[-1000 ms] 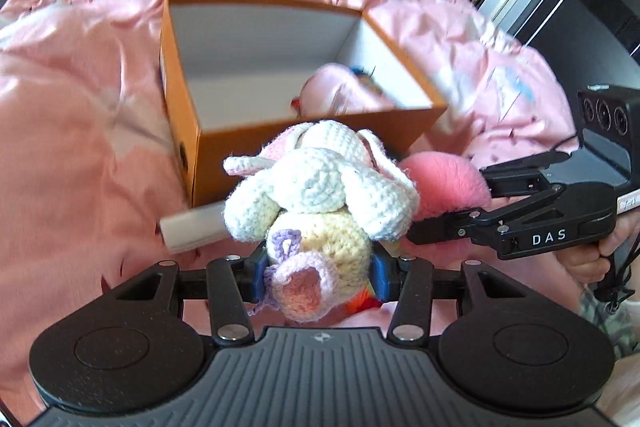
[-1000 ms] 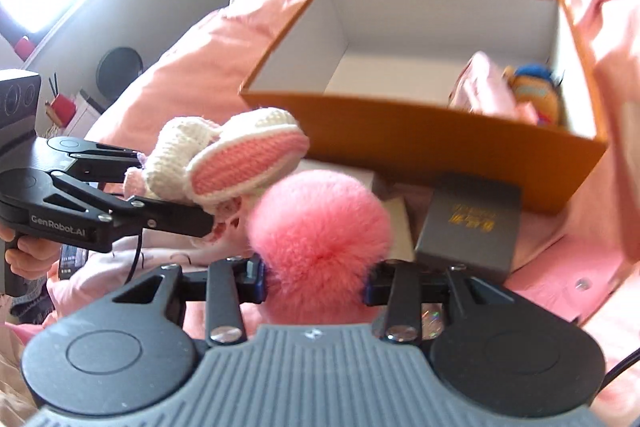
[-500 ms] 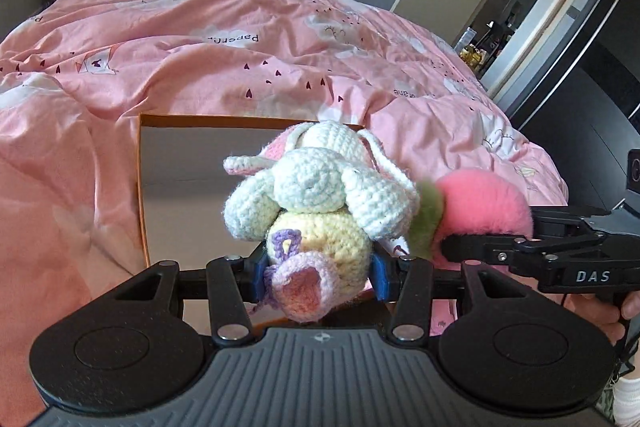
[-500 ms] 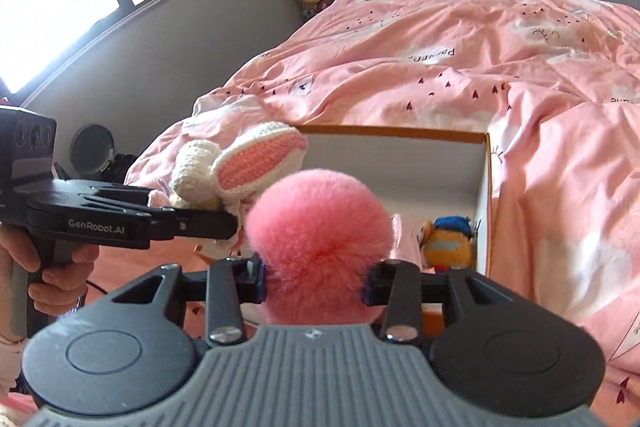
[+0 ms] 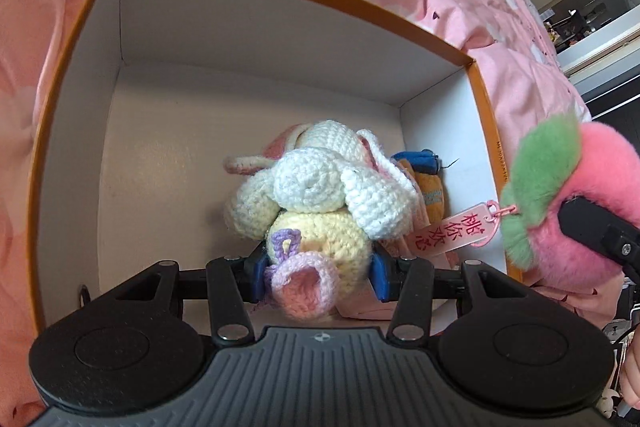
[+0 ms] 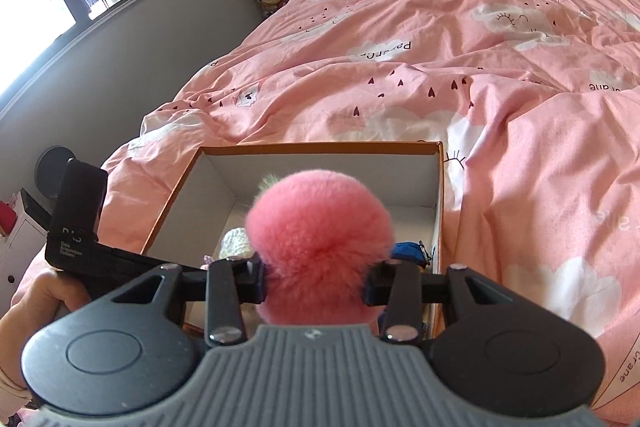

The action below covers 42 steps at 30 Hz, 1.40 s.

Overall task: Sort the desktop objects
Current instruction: 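Lower and release bunny in box with left tool while right tool releases pompom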

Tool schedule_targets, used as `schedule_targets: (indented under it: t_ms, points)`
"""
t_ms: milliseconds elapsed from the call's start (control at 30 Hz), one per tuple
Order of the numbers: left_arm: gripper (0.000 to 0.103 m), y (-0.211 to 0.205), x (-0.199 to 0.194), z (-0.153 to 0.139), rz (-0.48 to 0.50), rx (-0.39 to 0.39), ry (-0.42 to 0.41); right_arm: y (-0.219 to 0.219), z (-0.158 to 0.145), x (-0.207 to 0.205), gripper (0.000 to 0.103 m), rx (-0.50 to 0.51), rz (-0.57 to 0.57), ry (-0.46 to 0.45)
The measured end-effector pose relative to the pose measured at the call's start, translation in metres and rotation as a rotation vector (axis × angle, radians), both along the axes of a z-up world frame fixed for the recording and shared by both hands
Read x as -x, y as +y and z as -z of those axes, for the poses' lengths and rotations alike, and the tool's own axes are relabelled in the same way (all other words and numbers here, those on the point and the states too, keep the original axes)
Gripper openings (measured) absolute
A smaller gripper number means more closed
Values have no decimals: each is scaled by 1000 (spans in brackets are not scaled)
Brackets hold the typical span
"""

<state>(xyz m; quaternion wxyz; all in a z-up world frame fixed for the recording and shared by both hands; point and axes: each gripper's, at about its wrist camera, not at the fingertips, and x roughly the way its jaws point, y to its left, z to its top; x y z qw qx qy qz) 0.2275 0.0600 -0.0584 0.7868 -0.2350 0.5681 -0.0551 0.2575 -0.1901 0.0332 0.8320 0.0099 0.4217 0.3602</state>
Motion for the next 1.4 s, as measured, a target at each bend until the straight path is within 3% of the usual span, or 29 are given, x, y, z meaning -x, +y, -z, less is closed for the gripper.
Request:
schedule_targets:
  t_ms: [367, 533, 667, 767, 867, 967, 1100, 1400]
  points:
    - [58, -3, -10, 24, 59, 7, 189, 11, 21, -20, 44, 46, -12, 15]
    - [70, 3, 0, 15, 114, 5, 164, 11, 27, -28, 44, 50, -1, 30]
    - [70, 10, 9, 0, 160, -17, 140, 10, 22, -32, 44, 42, -3, 20]
    - [70, 18, 13, -17, 194, -32, 89, 11, 15, -36, 44, 35, -1, 6]
    - [60, 27, 17, -30, 208, -78, 32, 15, 8, -42, 44, 37, 0, -13]
    - [58, 23, 1, -29, 206, -114, 16, 23, 5, -49, 44, 50, 2, -36]
    - [54, 19, -8, -16, 206, -30, 29, 38, 12, -61, 44, 85, 4, -51]
    - [49, 9, -17, -9, 209, 15, 7, 68, 59, -86, 45, 244, -5, -45]
